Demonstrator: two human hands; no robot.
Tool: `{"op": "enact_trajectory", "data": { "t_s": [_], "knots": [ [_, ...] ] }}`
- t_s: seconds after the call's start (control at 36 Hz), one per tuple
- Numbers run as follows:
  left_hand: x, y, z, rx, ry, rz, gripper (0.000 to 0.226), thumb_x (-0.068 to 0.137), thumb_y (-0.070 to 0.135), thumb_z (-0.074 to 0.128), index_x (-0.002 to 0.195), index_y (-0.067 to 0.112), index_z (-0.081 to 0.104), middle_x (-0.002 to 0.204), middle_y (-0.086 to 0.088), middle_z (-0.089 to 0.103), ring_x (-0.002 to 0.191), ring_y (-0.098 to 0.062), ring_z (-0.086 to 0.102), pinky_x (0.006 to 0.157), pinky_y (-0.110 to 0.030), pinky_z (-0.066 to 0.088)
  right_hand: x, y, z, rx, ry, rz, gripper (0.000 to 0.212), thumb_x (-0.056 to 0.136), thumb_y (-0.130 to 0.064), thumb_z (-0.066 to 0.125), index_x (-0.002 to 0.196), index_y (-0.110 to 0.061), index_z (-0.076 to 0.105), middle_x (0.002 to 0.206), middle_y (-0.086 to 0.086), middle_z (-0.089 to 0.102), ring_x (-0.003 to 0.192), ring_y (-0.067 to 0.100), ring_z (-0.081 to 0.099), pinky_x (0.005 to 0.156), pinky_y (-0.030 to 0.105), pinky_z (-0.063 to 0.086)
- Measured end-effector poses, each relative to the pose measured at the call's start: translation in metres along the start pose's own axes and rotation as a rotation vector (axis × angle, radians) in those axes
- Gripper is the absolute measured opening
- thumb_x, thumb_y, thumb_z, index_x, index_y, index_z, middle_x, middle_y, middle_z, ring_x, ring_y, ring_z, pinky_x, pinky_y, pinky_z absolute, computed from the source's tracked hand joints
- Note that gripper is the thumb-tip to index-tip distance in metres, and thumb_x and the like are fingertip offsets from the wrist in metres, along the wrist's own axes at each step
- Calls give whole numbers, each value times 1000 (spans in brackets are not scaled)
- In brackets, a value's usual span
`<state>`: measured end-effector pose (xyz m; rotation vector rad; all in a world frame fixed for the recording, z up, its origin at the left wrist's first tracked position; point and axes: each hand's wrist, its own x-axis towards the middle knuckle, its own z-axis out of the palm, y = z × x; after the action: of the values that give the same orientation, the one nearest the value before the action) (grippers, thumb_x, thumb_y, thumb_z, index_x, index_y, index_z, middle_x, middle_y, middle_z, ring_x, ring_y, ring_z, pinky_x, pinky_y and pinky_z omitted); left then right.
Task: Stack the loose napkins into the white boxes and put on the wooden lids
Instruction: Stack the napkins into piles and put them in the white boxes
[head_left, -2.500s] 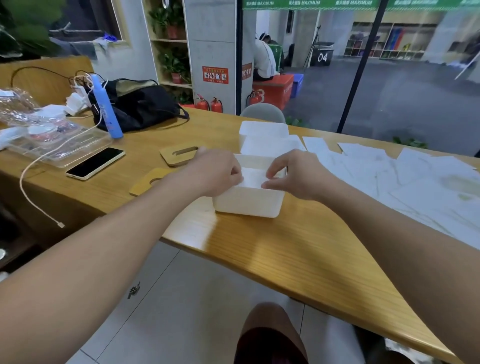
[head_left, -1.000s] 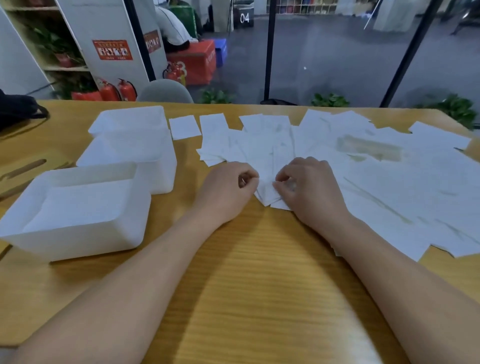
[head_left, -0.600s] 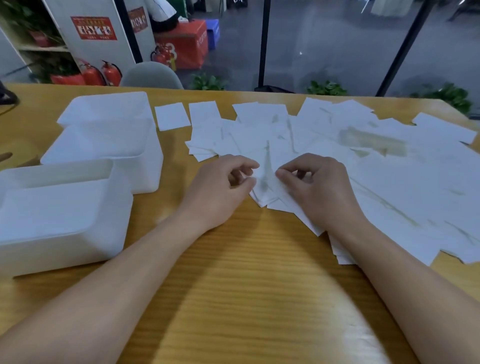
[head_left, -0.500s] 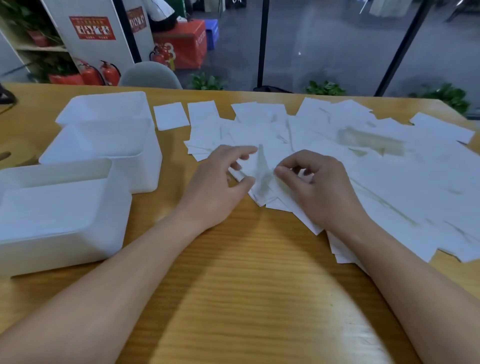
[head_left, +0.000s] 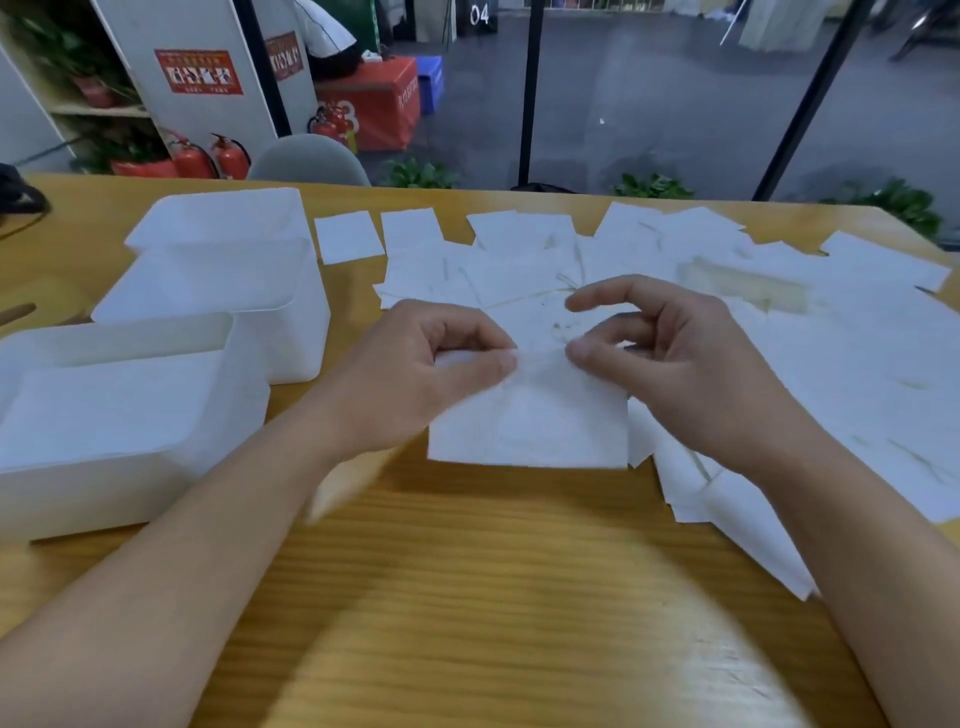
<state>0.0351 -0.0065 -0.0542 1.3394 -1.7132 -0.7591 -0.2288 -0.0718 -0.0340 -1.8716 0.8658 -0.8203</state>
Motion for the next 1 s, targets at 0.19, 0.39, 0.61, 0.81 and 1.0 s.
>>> {"op": "enact_trajectory", "data": {
  "t_s": [0.19, 0.39, 0.61, 0.81, 1.0],
  "knots": [
    [-9, -5, -8, 168, -265, -209, 10, 99, 35, 79, 95, 27, 75, 67, -1, 65, 58, -12, 48, 61, -29, 39, 1, 12, 7, -308, -209, 90, 15, 93, -30, 84, 104, -32, 74, 76, -1, 75, 56, 15, 66, 59, 36, 55],
    [-13, -7, -2, 407, -242, -197, 20, 90, 44, 85, 81, 30, 73, 79, 12, 70, 67, -1, 58, 60, -18, 46, 3, 26, 11, -527, -8, -43, 16, 86, -44, 86, 90, -36, 73, 78, -16, 68, 65, 4, 60, 55, 17, 45],
    [-12, -11, 2, 398, -159, -147, 17, 87, 48, 87, 97, 40, 75, 99, 19, 67, 87, -8, 59, 75, -25, 53, 6, 41, 18, -744, 4, -81, 19, 88, -46, 81, 89, -33, 67, 88, -15, 60, 81, 5, 58, 69, 30, 50],
    [-12, -15, 4, 318, -166, -144, 17, 90, 43, 88, 103, 42, 78, 100, 15, 69, 89, -11, 63, 81, -31, 57, 6, 40, 13, -827, -24, -76, 8, 92, -39, 76, 87, -34, 71, 83, -17, 62, 79, 5, 60, 65, 31, 49],
    [-11, -17, 3, 300, -172, -135, 18, 89, 44, 89, 105, 43, 79, 100, 14, 70, 90, -12, 65, 80, -29, 57, 8, 41, 8, -788, -34, -49, 11, 96, -38, 76, 86, -34, 74, 84, -16, 69, 80, 5, 63, 73, 37, 58]
  ]
}}
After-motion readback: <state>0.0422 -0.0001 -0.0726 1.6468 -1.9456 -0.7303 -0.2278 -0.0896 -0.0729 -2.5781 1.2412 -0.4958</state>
